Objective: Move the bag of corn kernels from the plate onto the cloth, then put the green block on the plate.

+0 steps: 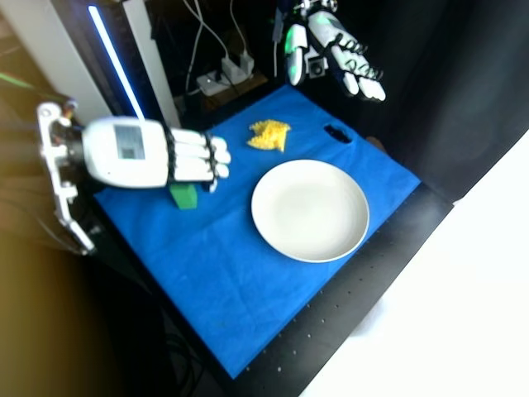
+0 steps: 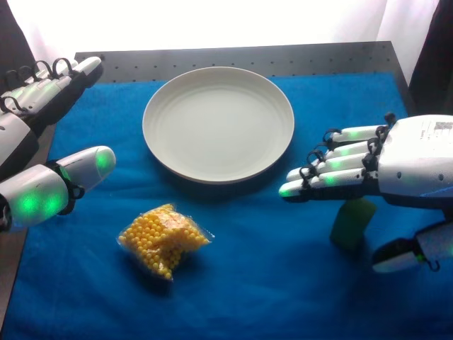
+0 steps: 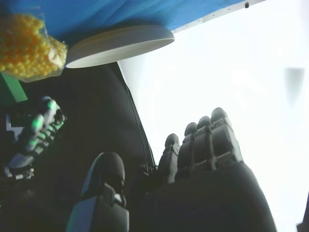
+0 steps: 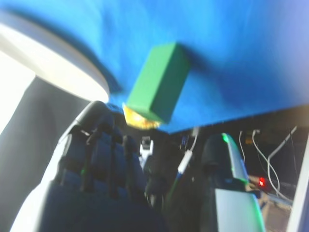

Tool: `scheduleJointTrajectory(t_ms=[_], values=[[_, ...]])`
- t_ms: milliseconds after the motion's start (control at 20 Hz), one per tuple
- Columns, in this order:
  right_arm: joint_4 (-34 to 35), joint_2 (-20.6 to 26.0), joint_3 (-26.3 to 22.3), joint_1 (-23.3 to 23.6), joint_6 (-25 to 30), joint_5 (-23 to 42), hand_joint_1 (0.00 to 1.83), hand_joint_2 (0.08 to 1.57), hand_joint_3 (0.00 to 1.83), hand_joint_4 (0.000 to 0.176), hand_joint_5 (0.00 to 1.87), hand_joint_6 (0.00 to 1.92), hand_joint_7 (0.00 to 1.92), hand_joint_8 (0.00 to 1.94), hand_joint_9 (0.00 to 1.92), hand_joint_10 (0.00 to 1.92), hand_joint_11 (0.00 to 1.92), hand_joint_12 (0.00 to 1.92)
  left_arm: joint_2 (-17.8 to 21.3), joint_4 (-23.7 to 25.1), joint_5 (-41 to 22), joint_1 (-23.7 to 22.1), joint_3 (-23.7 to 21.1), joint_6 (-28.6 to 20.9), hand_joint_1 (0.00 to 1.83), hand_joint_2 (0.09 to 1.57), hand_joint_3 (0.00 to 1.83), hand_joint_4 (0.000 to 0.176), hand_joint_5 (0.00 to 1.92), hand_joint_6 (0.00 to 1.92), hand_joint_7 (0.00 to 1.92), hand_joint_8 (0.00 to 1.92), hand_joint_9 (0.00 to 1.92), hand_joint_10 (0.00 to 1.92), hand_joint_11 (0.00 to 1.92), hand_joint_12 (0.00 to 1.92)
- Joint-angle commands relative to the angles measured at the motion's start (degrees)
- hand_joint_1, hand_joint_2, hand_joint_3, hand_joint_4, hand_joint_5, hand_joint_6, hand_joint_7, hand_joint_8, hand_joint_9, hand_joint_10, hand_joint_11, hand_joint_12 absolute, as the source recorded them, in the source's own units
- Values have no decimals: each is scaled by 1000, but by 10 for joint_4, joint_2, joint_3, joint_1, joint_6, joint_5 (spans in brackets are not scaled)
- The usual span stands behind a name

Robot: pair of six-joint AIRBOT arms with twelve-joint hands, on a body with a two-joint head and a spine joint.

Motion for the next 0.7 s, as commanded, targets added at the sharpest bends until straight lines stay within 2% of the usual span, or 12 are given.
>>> scheduleJointTrajectory(t_ms=[0, 100, 150, 200, 300, 400, 450, 500, 550, 600, 650], values=[[20, -1, 0, 4, 3, 32, 862, 1131, 4, 0, 209, 10, 226, 3, 206, 479, 0, 1441, 5, 9, -72, -2, -1, -2, 166, 1342, 2, 101, 18, 6, 0, 0, 0, 0, 13, 6], [18, 1, 2, 4, 3, 24, 912, 1134, 1, 0, 246, 16, 285, 6, 221, 573, 0, 1503, 4, 7, -73, 0, -1, -2, 158, 1334, 0, 121, 11, 2, 0, 0, 0, 0, 0, 0], [18, 1, 4, 4, 3, 21, 912, 1134, 1, 0, 246, 16, 285, 6, 221, 573, 0, 1503, 4, 7, -74, 1, -2, -2, 158, 1334, 0, 121, 11, 2, 0, 0, 0, 0, 0, 0], [18, 0, 5, 4, 3, 16, 970, 1116, 0, 0, 309, 29, 392, 22, 306, 602, 0, 1553, 4, 7, -75, 1, -2, -2, 163, 1341, 2, 128, 19, 5, 0, 0, 0, 0, 0, 0], [16, -9, 10, 1, 3, 3, 966, 1134, 2, 0, 344, 26, 456, 12, 350, 532, 0, 1563, 4, 5, -78, 2, -2, -2, 165, 1343, 3, 137, 22, 6, 0, 0, 0, 0, 0, 0], [15, -12, 12, -1, 3, 0, 1000, 1141, 1, 0, 440, 57, 590, 49, 440, 548, 36, 1597, 4, 5, -79, 3, -3, -2, 177, 1341, 0, 133, 28, 7, 0, 0, 0, 0, 0, 0], [16, -15, 15, -1, 3, -1, 1089, 1128, 0, 0, 569, 96, 780, 110, 597, 619, 191, 1563, 4, 4, -81, 4, -3, -2, 149, 1343, 1, 124, 29, 6, 0, 0, 0, 0, 0, 0], [16, -19, 16, -1, 3, -1, 1298, 1107, 0, 0, 753, 144, 951, 821, 838, 909, 498, 1597, 4, 3, -82, 5, -4, -2, 154, 1344, 1, 127, 31, 5, 0, 0, 0, 0, 0, 0], [19, -23, 18, -1, 3, -1, 1243, 1162, 11, 0, 799, 989, 890, 1129, 933, 1032, 600, 1590, 4, 2, -83, 6, -4, -2, 168, 1339, 0, 135, 40, 8, 0, 0, 0, 0, 0, 0], [21, -24, 20, -1, 3, 1, 1236, 1194, 4, 0, 737, 1099, 920, 1311, 990, 1189, 693, 1613, 4, 1, -83, 6, -4, -2, 151, 1336, 0, 135, 36, 5, 0, 0, 0, 0, 0, 0], [32, -24, 25, -1, 3, 14, 1239, 1194, 1, 0, 778, 1044, 910, 1394, 994, 1354, 727, 1672, 4, 0, -83, 7, -4, -3, 152, 1341, 1, 130, 36, 5, 0, 0, 0, 0, 0, 0]])
